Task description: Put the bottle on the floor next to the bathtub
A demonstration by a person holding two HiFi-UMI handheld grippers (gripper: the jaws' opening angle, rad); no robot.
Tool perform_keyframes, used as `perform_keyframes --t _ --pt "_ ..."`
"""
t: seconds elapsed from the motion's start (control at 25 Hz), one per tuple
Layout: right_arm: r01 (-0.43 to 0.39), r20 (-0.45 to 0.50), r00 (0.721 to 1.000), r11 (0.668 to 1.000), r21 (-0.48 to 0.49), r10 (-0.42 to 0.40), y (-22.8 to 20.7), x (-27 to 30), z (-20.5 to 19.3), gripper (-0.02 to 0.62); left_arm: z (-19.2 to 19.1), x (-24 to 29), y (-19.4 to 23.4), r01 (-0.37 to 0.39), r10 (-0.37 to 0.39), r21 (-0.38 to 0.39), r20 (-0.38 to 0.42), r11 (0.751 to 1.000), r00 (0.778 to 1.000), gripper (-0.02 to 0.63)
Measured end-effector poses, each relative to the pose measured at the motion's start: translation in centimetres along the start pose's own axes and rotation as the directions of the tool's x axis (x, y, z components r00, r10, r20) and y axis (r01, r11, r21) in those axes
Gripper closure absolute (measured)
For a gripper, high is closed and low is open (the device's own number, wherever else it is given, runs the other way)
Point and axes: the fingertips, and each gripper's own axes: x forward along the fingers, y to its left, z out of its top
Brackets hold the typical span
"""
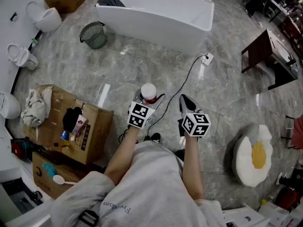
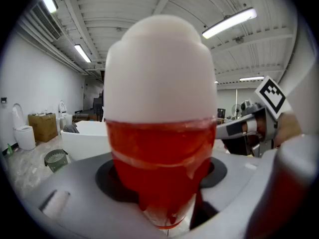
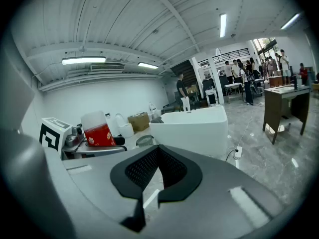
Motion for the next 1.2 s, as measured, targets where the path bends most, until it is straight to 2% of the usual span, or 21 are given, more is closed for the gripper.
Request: perform_keyframes --t 0.24,0.44,0.68,1.0,1.2 --pt "0.028 -0.019 0.999 0.999 -0.019 -0.029 -1.4 0.2 -0.7 0.595 -0.3 0.7 0.9 -0.009 0.009 -0.004 -0.008 1.000 1.000 0.278" --pt "0.028 -0.049 0.998 0.999 0.034 -0.026 -4.5 0.9 -1.1 0.595 -0.4 2.6 1.5 -0.033 0.032 -0.015 -0.015 0.999 0.999 0.276" --pt "-0.088 -0.043 0.995 0.992 0.090 0.092 -7.1 5.9 0.6 0.595 0.0 6.8 3.0 -0.039 0.037 -0.029 -0.038 0.999 0.999 0.276" --pt "-0.272 -0.042 0.960 0.960 0.069 0.276 -12.0 14.0 8.9 0.595 5.4 15.8 6.9 -0.093 0.091 -0.034 -0.040 0.995 0.995 0.276" --pt "-0.336 -0.068 0.938 0.941 0.050 0.339 -14.8 17.5 11.9 0.595 7.6 20.6 8.4 -0.133 0.130 -0.051 -0.058 0.990 0.990 0.276"
